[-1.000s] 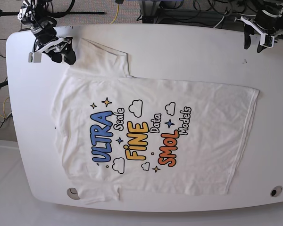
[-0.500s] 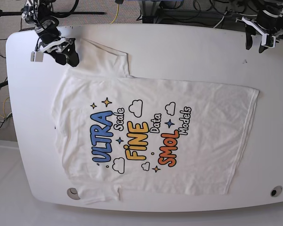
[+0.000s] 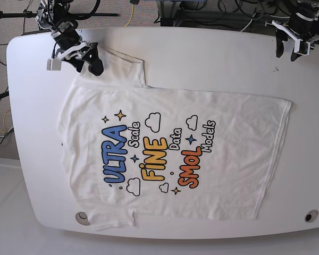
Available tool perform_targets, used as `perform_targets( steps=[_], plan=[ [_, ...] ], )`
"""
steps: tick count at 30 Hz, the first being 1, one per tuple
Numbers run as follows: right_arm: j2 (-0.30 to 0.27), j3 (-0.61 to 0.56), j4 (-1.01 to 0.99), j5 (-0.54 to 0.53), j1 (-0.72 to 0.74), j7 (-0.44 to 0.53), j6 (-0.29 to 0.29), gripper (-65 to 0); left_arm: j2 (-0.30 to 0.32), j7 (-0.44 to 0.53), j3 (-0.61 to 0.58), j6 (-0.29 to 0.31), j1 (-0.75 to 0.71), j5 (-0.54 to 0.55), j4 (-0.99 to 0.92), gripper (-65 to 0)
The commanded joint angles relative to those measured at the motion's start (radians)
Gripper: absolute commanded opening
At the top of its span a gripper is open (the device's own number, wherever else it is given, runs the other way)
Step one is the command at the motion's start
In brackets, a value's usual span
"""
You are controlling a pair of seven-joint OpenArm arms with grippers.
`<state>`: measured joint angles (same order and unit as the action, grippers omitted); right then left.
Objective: Fold the T-shirt properly
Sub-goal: 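Grasp the shoulder corner of the shirt with the right gripper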
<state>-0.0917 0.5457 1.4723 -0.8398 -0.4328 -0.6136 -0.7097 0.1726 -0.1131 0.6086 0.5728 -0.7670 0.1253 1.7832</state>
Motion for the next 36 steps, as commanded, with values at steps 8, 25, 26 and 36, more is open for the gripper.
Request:
perform_targets(
  steps=[8,25,26,36],
  plan=[
    [-0.016,0.028,0.013,0.049,-0.017,-0.110,0.031,-23.9,0.008,0.019,0.008,-0.004,-0.010,0.024,0.012,-37.8],
    [-0.011,0.020,-0.010,0.044,-0.013,-0.125,0.012,-61.4,0.037,-0.049,0.002,-0.017,0.011,0.088,0.011,-38.7],
    [-0.012,0.020,-0.011,0.045,-0.012,-0.124,0.012,-65.0,0.038,-0.061,0.003,-0.018,0.018,0.096,0.010,-38.7],
    [-0.020,0.024,-0.012,0.055,-0.004,-0.119,0.012,-65.0,0.033,-0.293,0.078,-0.013,0.088,0.286,0.017,-37.1]
  ],
)
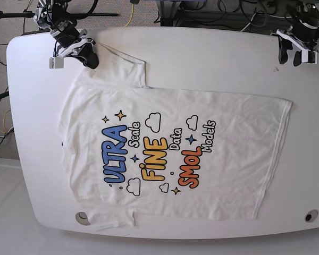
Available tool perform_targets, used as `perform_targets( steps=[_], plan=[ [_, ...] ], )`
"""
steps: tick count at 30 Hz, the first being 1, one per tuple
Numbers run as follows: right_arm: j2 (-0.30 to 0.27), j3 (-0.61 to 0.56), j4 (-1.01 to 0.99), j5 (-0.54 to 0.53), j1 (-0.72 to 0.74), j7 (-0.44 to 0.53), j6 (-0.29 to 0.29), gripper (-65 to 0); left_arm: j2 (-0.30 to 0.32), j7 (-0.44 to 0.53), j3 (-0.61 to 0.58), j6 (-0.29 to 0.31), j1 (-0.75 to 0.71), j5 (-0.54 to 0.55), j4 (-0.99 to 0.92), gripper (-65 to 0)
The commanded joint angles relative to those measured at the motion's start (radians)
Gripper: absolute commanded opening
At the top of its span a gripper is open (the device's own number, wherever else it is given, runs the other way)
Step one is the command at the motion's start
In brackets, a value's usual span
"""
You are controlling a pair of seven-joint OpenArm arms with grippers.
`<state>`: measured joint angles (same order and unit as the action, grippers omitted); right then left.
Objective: Fold the T-shirt properly
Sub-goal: 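Grasp the shoulder corner of the shirt with the right gripper, then move the open left gripper down to the other shoulder corner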
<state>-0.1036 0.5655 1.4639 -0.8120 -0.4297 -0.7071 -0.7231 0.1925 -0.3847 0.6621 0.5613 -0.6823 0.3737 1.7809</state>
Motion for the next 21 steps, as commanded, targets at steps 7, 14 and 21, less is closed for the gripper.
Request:
perform_targets(
  steps=[7,14,21],
  plan=[
    [-0.007,0.002,-0.002,0.023,-0.006,-0.018,0.025,-65.0,0.011,-0.127,0.087,0.016,0.065,0.141,0.021,-35.8],
    [-0.006,0.005,-0.001,0.020,-0.004,-0.017,0.025,-65.0,0.010,-0.155,0.107,0.026,0.096,0.189,0.018,-35.1],
    [-0.009,0.000,0.010,0.015,-0.003,-0.018,0.025,-65.0,0.016,-0.236,0.167,0.041,0.118,0.278,-0.020,-32.8]
  ],
)
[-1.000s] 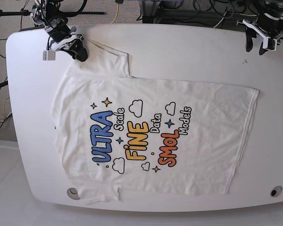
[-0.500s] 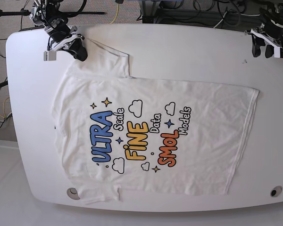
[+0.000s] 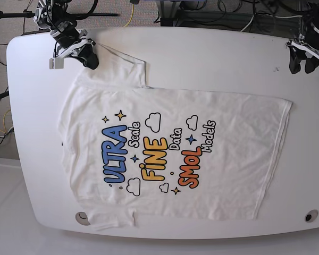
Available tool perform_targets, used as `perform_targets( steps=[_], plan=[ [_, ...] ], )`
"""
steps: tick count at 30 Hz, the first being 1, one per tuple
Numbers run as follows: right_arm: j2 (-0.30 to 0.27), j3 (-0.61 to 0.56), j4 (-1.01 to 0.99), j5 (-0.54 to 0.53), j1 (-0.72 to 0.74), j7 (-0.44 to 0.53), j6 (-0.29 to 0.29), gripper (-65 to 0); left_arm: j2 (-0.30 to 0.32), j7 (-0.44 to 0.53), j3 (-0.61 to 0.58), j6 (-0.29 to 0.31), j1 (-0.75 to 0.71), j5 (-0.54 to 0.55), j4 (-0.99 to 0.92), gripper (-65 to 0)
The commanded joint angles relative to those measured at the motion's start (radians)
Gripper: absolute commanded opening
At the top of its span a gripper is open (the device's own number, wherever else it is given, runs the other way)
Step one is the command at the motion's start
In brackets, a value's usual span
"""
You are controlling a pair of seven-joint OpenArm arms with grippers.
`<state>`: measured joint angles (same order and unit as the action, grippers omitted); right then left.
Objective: Fold the T-shirt properly
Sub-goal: 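Move the open left gripper down to the other shoulder corner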
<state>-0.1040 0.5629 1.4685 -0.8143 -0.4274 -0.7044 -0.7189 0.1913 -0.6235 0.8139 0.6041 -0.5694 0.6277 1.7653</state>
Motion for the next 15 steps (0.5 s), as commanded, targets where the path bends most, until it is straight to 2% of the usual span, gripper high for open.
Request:
perform_targets(
  steps=[1,15],
  plan=[
    [-0.009,0.002,0.005,0.017,-0.006,-0.020,0.021,-65.0,0.018,-0.002,0.019,-0.001,0.012,0.026,-0.014,-32.8],
    [-0.010,-0.003,0.009,0.023,-0.002,-0.014,0.021,-65.0,0.057,-0.037,0.028,0.001,0.162,0.040,-0.268,-32.9]
  ],
)
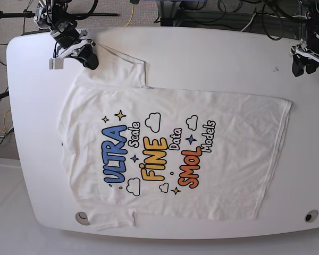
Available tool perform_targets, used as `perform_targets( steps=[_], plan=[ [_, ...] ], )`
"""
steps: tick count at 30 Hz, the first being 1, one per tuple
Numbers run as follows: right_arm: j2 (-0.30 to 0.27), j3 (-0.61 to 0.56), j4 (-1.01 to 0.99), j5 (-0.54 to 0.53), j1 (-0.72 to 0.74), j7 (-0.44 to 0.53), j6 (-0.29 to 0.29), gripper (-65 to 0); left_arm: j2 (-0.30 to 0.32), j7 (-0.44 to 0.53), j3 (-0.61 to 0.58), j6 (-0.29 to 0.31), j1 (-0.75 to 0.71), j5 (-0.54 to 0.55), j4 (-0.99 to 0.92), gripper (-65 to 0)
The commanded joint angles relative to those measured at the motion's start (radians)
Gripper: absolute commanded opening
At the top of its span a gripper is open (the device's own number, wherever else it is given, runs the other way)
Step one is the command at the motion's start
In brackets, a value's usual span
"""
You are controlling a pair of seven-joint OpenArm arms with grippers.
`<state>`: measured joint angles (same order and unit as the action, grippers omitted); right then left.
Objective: Fold the T-shirt properly
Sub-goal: 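Move the open left gripper down to the other shoulder corner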
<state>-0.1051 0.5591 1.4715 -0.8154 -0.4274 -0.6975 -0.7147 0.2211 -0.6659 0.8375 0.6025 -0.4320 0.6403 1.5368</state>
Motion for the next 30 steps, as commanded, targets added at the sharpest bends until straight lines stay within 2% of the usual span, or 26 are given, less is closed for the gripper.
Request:
perform_targets(
  steps=[1,19,25,30],
  plan=[
    [-0.010,0.000,0.003,0.023,-0.001,-0.024,0.017,-65.0,0.034,-0.003,0.000,0.001,0.044,0.035,-0.080,-33.0],
    [-0.014,0.000,0.005,0.023,-0.003,-0.026,0.017,-65.0,0.066,-0.013,-0.041,0.015,0.123,0.074,-0.234,-33.7],
    [-0.012,-0.001,0.003,0.022,0.000,-0.025,0.017,-65.0,0.089,-0.087,-0.057,-0.004,0.146,0.087,-0.214,-32.1],
    [-0.012,-0.002,0.002,0.022,0.001,-0.024,0.017,-65.0,0.096,-0.114,-0.067,-0.021,0.159,0.100,-0.216,-30.8]
  ],
)
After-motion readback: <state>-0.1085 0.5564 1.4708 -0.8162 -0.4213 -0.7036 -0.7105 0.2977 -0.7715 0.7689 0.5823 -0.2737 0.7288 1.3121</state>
